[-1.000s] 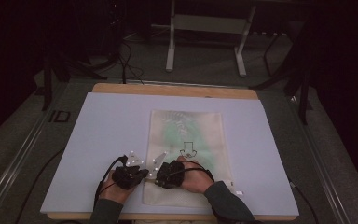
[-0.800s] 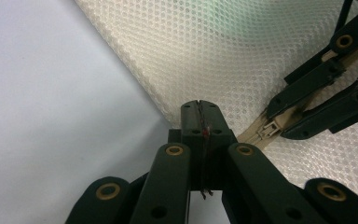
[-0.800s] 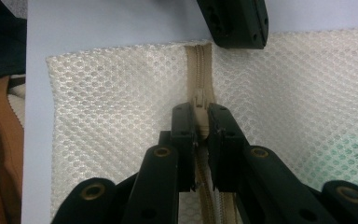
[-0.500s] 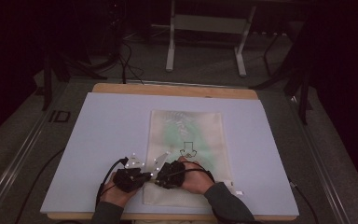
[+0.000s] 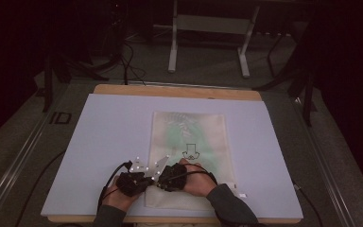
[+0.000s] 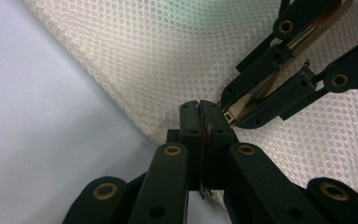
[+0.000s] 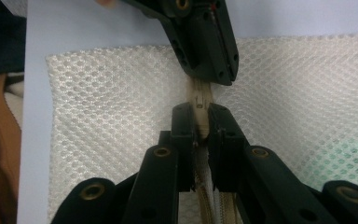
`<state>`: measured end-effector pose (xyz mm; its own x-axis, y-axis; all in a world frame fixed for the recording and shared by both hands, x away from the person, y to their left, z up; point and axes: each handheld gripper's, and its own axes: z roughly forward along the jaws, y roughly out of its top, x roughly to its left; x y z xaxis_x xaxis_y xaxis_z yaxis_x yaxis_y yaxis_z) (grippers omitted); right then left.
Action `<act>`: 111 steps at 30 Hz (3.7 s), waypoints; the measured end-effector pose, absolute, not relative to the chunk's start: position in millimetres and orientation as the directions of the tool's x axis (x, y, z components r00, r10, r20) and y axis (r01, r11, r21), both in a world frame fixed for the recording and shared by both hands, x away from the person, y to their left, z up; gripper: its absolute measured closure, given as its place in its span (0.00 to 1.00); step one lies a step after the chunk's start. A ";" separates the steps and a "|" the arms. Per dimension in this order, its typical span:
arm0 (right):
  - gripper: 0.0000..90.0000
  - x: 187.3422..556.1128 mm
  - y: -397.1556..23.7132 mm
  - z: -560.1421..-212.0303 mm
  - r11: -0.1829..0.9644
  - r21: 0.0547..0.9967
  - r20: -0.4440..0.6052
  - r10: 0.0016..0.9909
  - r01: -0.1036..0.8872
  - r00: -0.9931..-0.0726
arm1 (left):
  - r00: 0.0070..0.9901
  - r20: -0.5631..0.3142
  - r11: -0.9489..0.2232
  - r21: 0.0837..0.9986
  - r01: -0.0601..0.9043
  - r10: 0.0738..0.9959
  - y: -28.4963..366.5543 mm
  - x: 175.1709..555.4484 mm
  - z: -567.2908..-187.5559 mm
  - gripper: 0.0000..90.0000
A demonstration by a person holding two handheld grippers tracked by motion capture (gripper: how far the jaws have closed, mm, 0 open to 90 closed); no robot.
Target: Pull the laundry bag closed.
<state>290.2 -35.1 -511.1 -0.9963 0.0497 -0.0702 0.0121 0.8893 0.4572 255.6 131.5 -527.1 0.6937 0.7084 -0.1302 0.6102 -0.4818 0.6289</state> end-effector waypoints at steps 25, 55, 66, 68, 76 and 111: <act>0.91 284.7 -39.0 -507.7 0.914 0.404 -0.115 0.021 -0.027 -0.993 | 0.677 -0.162 -0.453 0.631 0.630 0.718 132.4 256.3 -528.1 0.99; 0.91 276.9 -68.2 -502.1 0.935 0.355 -0.146 0.035 -0.019 -0.989 | 0.673 -0.167 -0.446 0.632 0.634 0.721 133.0 256.0 -528.4 0.99; 0.91 276.6 -79.3 -501.6 0.937 0.350 -0.143 0.044 -0.009 -0.989 | 0.671 -0.169 -0.443 0.632 0.635 0.722 133.0 256.0 -528.5 0.99; 0.91 276.2 -80.4 -501.5 0.934 0.357 -0.141 0.048 -0.006 -0.989 | 0.672 -0.167 -0.445 0.632 0.635 0.722 132.9 255.9 -528.4 0.99; 0.91 273.5 -83.3 -498.5 0.941 0.339 -0.151 0.043 -0.011 -0.988 | 0.670 -0.169 -0.443 0.631 0.637 0.723 132.8 256.0 -528.4 0.99; 0.91 269.9 -111.0 -493.2 0.931 0.363 -0.140 0.091 0.034 -0.986 | 0.666 -0.175 -0.438 0.629 0.642 0.726 132.7 256.2 -528.4 0.99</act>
<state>269.9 -111.0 -493.2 -0.9859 0.0907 -0.1403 0.0341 0.9313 0.3625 256.2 132.7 -528.4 0.6657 0.7255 -0.1746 0.6423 -0.4380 0.6289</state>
